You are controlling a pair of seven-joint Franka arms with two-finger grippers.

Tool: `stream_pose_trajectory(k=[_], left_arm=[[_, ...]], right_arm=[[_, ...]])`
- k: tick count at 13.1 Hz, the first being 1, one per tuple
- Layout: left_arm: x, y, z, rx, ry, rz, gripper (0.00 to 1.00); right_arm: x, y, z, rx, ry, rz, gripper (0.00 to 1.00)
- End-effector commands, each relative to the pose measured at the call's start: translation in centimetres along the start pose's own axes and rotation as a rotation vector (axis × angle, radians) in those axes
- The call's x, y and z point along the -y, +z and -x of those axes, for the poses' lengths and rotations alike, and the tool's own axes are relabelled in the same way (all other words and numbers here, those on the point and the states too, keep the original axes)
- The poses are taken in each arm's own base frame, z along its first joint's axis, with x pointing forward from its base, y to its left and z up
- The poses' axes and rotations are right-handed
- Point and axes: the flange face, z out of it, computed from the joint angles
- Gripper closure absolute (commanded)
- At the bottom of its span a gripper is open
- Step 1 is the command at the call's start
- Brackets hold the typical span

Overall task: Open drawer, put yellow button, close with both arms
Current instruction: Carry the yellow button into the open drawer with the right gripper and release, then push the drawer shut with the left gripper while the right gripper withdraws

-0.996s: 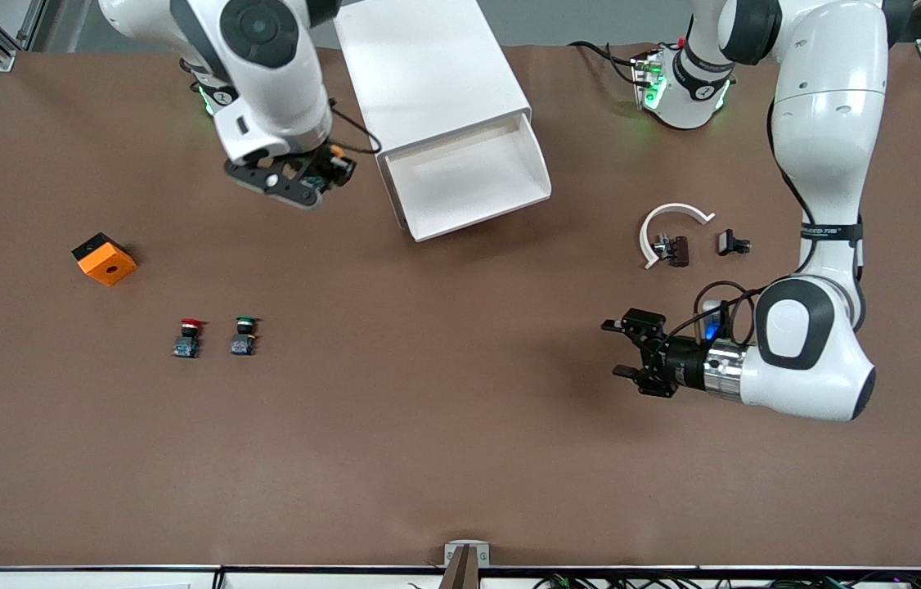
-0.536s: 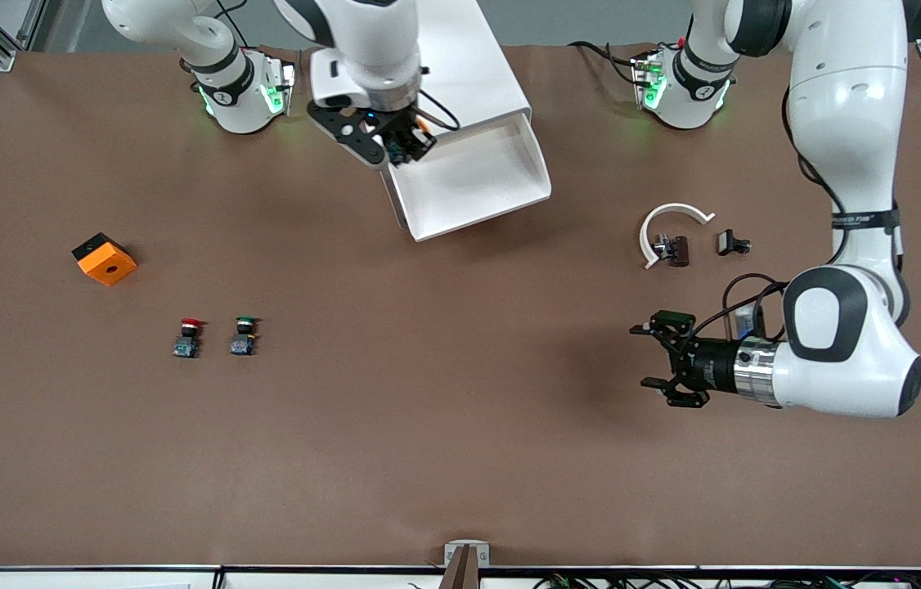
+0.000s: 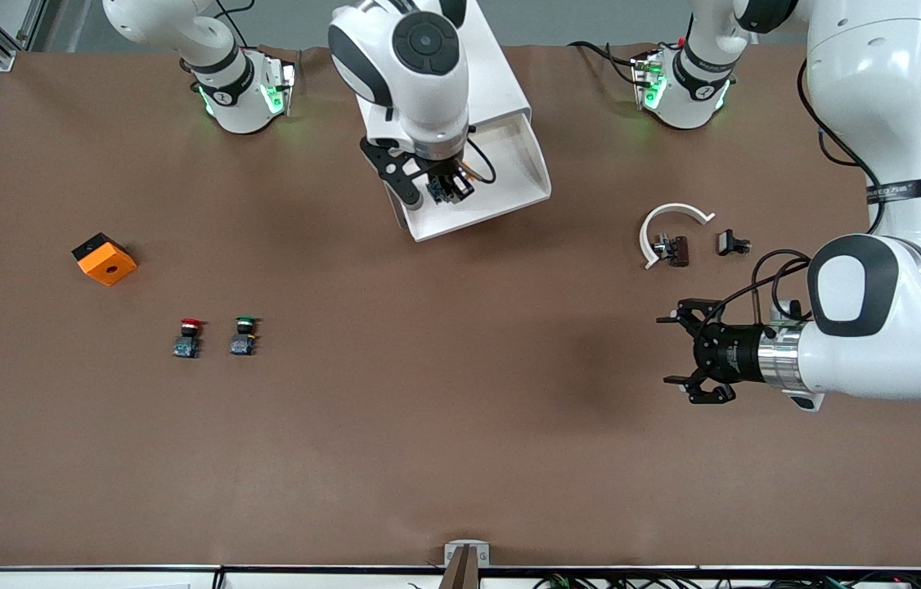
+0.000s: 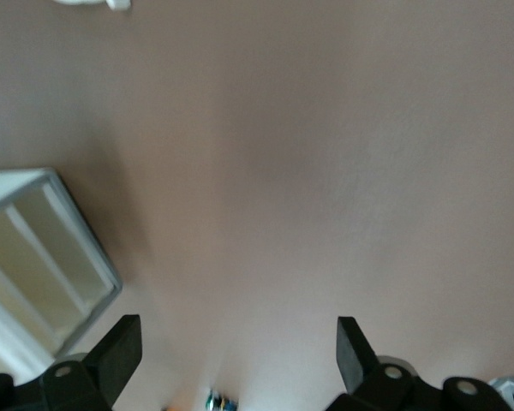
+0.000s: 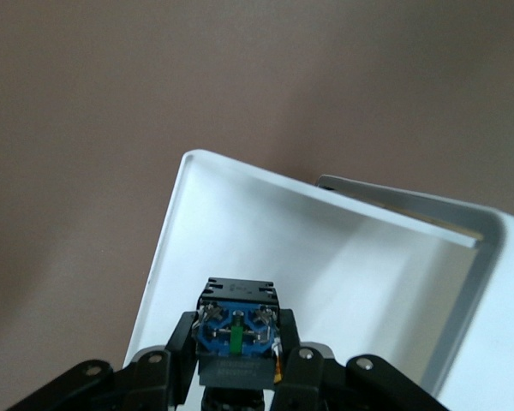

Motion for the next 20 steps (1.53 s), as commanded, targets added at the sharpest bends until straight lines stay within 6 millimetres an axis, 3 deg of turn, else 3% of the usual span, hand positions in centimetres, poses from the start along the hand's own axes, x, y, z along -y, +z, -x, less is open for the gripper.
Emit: stream_pose_trajectory(k=[1,3,6,7,8,9,12,14,17,19,20], left_arm=[[1.9,-0.8,1.6,-0.097,0.069,0.014,0.00],[3.1,-1.9,2.8,-0.141,0.215,0.026,0.00],[5.3,-0.9,4.3,-0.239,0.474,-0.060,0.00],[6.0,-0.3,5.3,-0.265,0.531,-0.086,0.00],[6.6,0.4,5.8,-0.274,0.558,-0.104,0.00],[7.5,0.7,6.4,-0.279,0.596,-0.120,0.00],[9.9,0.9,6.3,-0.285,0.747,-0.168,0.00],[10.1,1.6,5.9,-0.282,0.832,-0.195,0.00],[11.2,5.9,8.5,-0.357,0.916,-0.192,0.00],[13.5,9.6,11.2,-0.438,0.973,-0.225,0.00],[14.1,10.5,11.9,-0.457,0.997,-0.226,0.00]], right_arm=[[1.5,0.5,1.4,0.022,0.065,-0.025,0.83],[1.5,1.8,2.9,0.010,0.047,-0.016,0.82],[1.4,2.6,4.0,-0.003,0.031,-0.005,0.76],[1.3,2.5,4.0,-0.003,0.027,-0.005,0.65],[1.3,2.6,3.8,-0.004,0.026,-0.001,0.41],[1.4,2.3,3.6,-0.001,0.030,-0.005,0.00],[1.6,0.1,3.4,0.007,0.025,-0.019,0.00],[1.4,-2.0,2.6,0.009,0.029,-0.025,0.00],[0.1,-6.1,-0.8,0.024,-0.116,-0.005,0.00],[-1.2,-8.2,-3.9,0.031,-0.235,0.027,0.00],[-2.0,-9.6,-5.4,0.036,-0.274,0.032,0.00]])
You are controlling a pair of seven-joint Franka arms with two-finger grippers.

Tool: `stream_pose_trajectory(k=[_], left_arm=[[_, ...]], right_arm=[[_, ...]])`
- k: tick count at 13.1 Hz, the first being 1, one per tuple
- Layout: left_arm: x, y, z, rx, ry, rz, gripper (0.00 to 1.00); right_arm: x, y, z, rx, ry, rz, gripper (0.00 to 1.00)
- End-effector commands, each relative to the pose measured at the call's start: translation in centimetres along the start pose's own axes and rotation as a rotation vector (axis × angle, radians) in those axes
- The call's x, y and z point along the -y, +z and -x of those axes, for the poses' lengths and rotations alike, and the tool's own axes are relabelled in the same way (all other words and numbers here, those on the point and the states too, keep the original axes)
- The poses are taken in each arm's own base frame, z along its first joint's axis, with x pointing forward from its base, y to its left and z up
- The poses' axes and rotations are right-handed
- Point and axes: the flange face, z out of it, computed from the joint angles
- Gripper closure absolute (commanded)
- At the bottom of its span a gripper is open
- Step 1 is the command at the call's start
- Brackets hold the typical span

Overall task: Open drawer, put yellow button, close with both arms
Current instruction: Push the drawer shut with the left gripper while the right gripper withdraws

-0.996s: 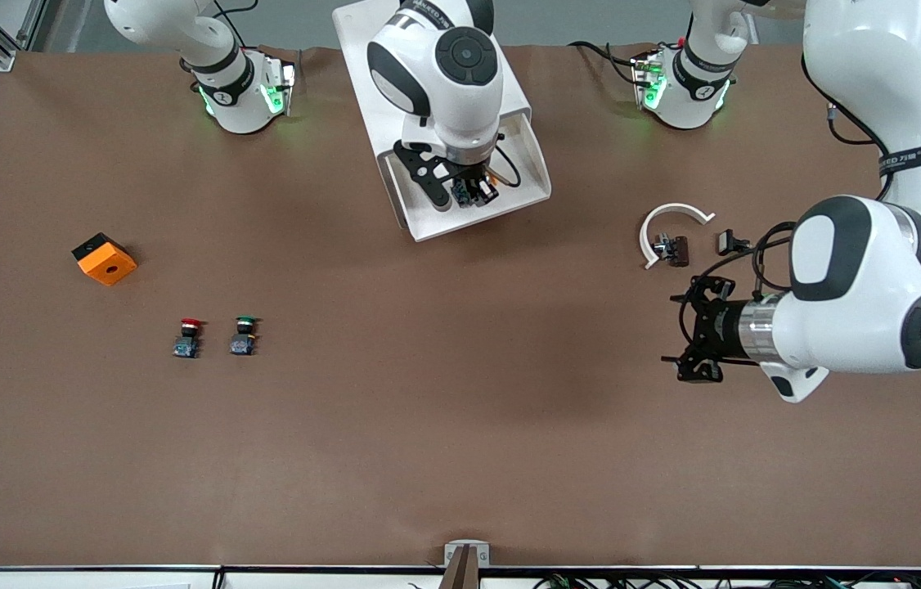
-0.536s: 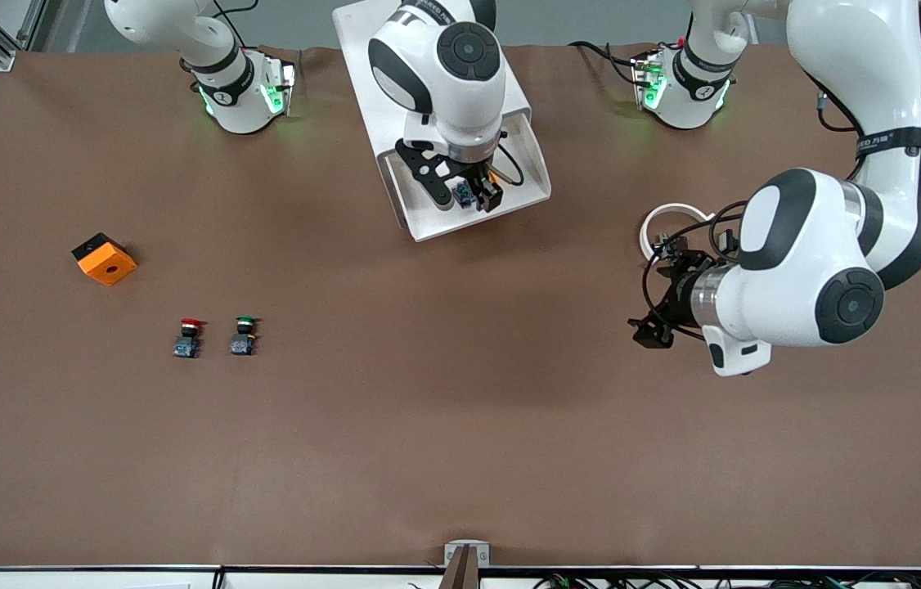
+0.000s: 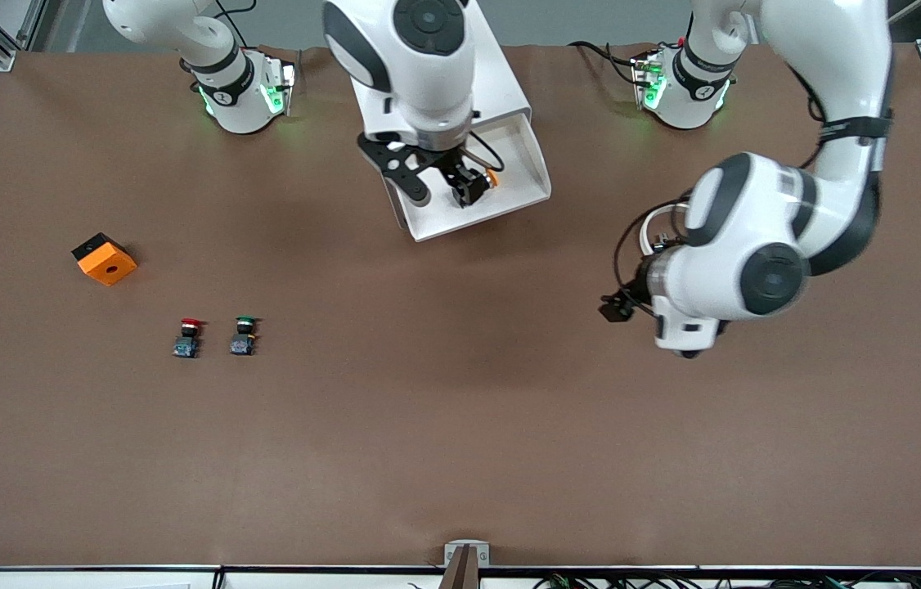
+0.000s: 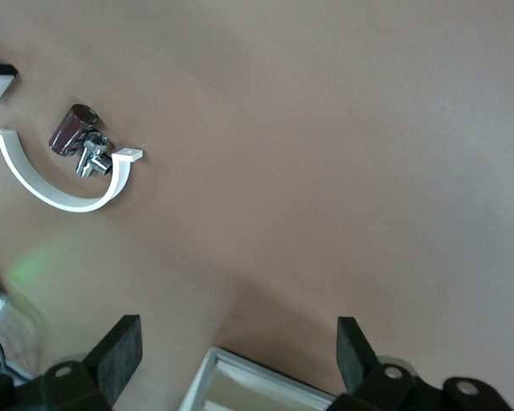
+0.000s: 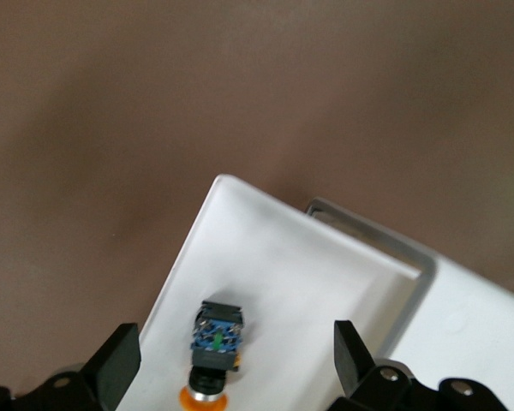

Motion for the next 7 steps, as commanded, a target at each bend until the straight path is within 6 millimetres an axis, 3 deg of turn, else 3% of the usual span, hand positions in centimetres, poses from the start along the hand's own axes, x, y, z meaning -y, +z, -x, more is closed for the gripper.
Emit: stream_pose_trajectory(k=[1,4,7], left_arm=[[-1.5,1.5,4.6,-0.085,0.070,0.000,0.00],[-4.2,4.3,10.1,-0.163,0.060,0.051,0.00],[-1.8,5.3,15.4,-0.196,0.134,0.118,0.00]], right_arm=[[-3.1,-3.7,-3.3,0.041,-0.115,0.005,0.00],[-7.3,-7.0,-9.5,0.069,-0.251,0.016,0.00],[-14.2,-9.2,-17.9,0.096,-0.438,-0.018,0.00]])
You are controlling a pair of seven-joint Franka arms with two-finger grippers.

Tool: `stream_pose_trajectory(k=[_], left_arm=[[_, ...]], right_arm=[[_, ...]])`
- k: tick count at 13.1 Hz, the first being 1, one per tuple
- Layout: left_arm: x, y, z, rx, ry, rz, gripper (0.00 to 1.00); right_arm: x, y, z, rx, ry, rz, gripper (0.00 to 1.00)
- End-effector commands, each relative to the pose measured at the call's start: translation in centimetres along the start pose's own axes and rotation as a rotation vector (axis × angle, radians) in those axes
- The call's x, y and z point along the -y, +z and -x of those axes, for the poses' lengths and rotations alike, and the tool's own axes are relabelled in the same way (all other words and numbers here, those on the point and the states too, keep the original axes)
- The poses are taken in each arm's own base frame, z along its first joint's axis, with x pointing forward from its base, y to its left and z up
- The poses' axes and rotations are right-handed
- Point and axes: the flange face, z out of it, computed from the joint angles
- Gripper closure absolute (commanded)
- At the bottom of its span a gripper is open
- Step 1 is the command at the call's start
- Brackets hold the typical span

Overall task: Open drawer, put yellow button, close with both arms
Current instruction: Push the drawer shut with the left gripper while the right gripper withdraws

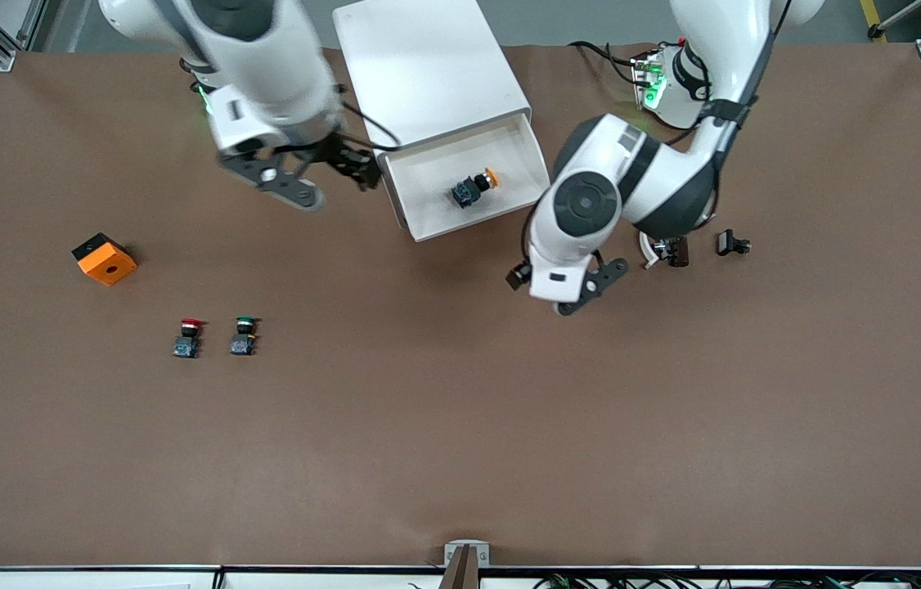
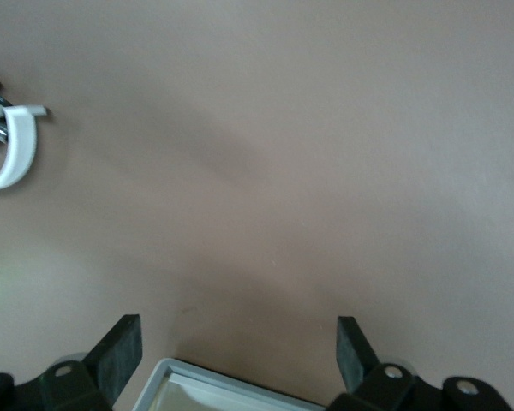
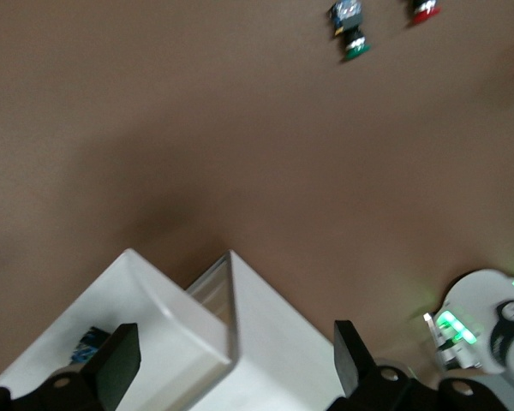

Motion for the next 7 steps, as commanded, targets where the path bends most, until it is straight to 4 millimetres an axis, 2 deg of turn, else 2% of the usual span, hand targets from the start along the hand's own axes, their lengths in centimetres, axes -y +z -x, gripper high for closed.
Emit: stream_pose_trajectory(k=[1,2,4,6,7], left_arm=[[3.3,-0.9,3.9,-0.057,0.045,0.090,0.00],[3.1,-0.8,4.5,-0.059,0.060,0.098,0.00],[2.3,0.1,7.3,-0.100,0.169,0.078,0.00],[1.5,2.2,8.7,-0.178,0.263,0.022,0.00],[1.3,2.7,8.5,-0.201,0.280,0.013,0.00]], right_arm=[[-8.3,-0.9,-3.4,0.033,-0.147,-0.049,0.00],[-10.7,-1.1,-5.0,0.026,-0.199,-0.052,0.00],[-15.3,-1.2,-8.1,0.019,-0.268,-0.060,0.00],[-18.0,-1.4,-9.7,-0.003,-0.310,-0.035,0.00],[-19.0,-1.4,-10.3,-0.007,-0.325,-0.024,0.00]])
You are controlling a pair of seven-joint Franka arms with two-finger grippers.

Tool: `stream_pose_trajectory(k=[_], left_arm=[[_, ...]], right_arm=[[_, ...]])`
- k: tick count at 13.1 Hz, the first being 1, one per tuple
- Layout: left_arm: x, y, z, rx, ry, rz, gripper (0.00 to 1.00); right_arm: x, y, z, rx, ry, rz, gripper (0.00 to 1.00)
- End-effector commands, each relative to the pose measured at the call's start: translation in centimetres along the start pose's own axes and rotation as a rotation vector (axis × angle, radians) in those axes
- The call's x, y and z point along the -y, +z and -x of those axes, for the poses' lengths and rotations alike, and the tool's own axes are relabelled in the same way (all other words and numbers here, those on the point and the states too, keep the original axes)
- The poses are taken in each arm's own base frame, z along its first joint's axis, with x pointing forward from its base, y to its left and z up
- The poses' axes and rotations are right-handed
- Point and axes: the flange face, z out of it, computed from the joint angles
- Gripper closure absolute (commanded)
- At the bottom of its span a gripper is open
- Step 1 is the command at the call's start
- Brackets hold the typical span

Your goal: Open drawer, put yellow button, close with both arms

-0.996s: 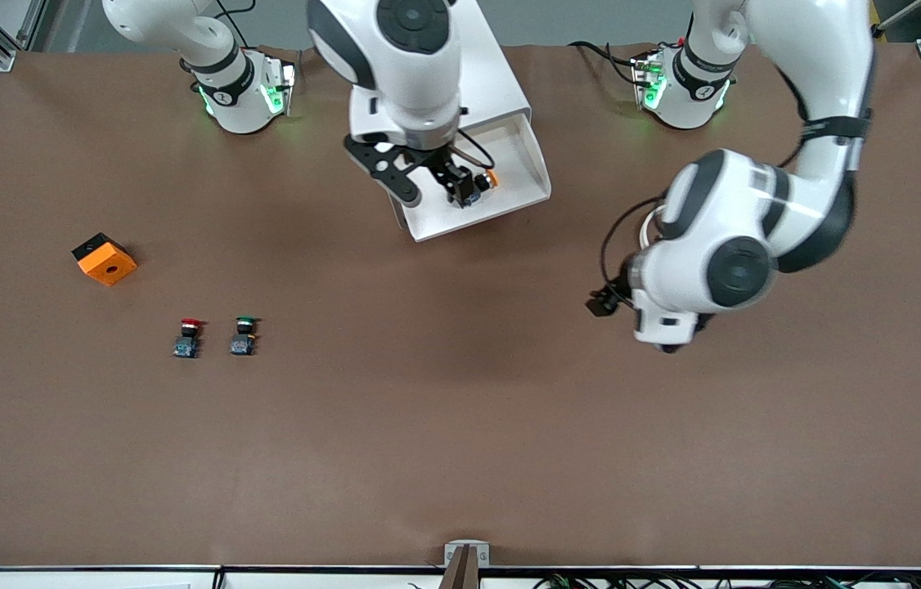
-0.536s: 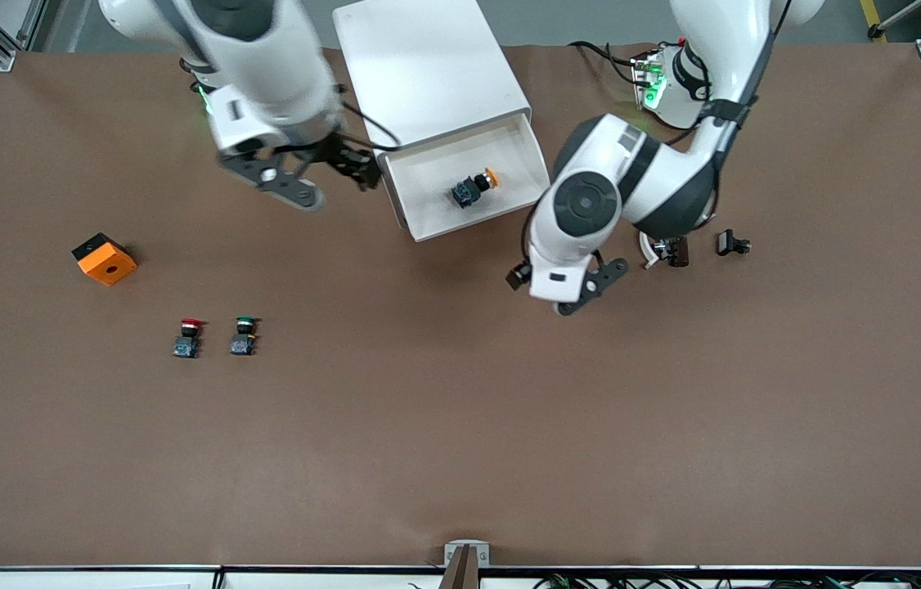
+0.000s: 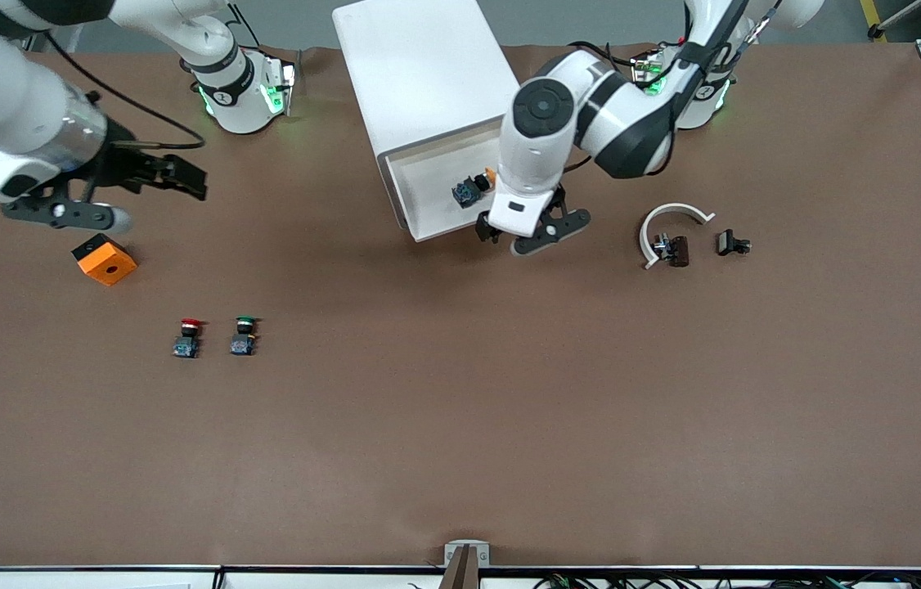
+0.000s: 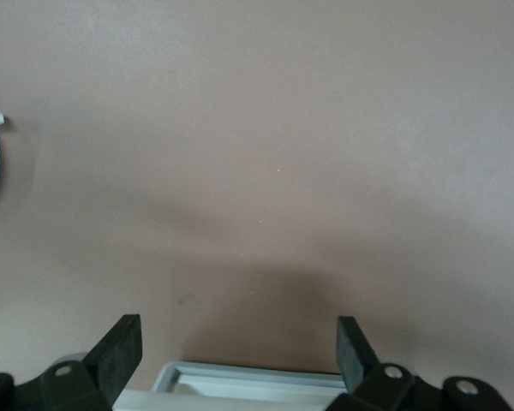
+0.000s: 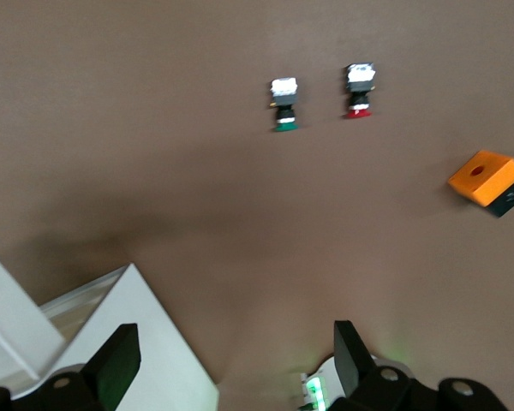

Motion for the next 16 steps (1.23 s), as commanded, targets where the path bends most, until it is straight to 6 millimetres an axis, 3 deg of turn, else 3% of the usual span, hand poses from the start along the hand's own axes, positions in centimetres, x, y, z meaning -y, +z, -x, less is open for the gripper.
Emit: stream_pose_trajectory(k=[1,3,4,8,13,16], left_arm=[[-0.4,1.5,0.0,-0.051,0.062,-0.019,0.00],[-0.6,2.3,0.7,-0.033,0.067,-0.030,0.00],[-1.1,1.9,2.6,-0.010,0.071,-0.023,0.00],[-1.8,2.1,5.3,0.087,0.056,-0.007,0.00],[-2.9,2.6,9.3,0.205,0.050,0.014,0.00],[-3.0,3.4,11.8,0.225,0.066,-0.006,0.00]], right_arm=[[-2.5,-0.3,0.4,-0.027,-0.057,0.029,0.00],[-4.0,-0.4,0.1,-0.031,-0.073,0.041,0.00],[-4.2,-0.5,0.0,-0.048,-0.083,0.057,0.00],[-4.8,-0.6,-0.3,-0.073,-0.102,0.069,0.00],[-5.8,-2.5,2.1,-0.144,-0.148,0.088,0.00],[-8.3,-2.5,1.7,-0.137,-0.170,0.083,0.00]])
